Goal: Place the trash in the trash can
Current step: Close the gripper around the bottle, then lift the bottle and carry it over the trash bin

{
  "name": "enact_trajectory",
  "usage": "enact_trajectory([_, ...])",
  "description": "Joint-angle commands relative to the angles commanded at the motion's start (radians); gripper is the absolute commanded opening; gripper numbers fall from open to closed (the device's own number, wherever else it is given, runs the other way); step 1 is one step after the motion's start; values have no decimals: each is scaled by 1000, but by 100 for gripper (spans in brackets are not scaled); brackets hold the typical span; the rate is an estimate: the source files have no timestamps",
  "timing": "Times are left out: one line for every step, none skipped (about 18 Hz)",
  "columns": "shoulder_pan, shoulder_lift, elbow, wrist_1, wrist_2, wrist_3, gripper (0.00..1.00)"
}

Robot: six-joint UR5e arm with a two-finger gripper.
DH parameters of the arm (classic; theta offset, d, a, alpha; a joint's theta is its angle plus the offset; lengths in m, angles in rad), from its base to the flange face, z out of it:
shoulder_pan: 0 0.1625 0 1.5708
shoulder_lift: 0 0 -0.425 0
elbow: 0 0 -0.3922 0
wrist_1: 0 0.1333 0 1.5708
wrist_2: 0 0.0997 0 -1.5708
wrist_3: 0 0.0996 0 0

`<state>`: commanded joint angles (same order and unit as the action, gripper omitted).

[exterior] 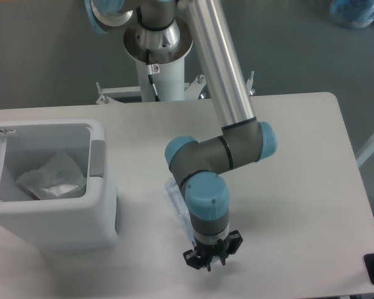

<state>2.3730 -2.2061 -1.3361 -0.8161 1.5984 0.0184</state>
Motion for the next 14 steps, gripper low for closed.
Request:
enact_trajectory([2, 14, 6, 0, 0, 9, 27])
enact_trajectory([3, 26, 11, 2, 2, 17, 27])
enact_trajectory([5, 46, 14, 3, 2, 25, 25])
enact_trajectory([9, 72, 15, 9, 2, 26, 25])
enact_trajectory([18, 107, 20, 11, 0, 28, 25])
enact_trajectory([29, 146, 26, 14, 0, 28, 25])
enact_trajectory([38, 178, 37, 14, 0, 29, 25])
enact_trajectory([38, 199, 54, 21, -2, 31, 25])
enact_trajectory([38, 210, 76, 47, -8, 32, 25])
enact_trajectory([37, 216, 90, 90, -30, 31, 25])
enact_trajectory([32, 229, 94, 125, -67, 31, 25])
enact_trajectory([31, 250, 95, 146, -101, 31, 25])
enact_trajectory([25, 273, 95, 156, -132, 28, 25])
enact_trajectory([19, 290, 94, 158, -174, 28, 25])
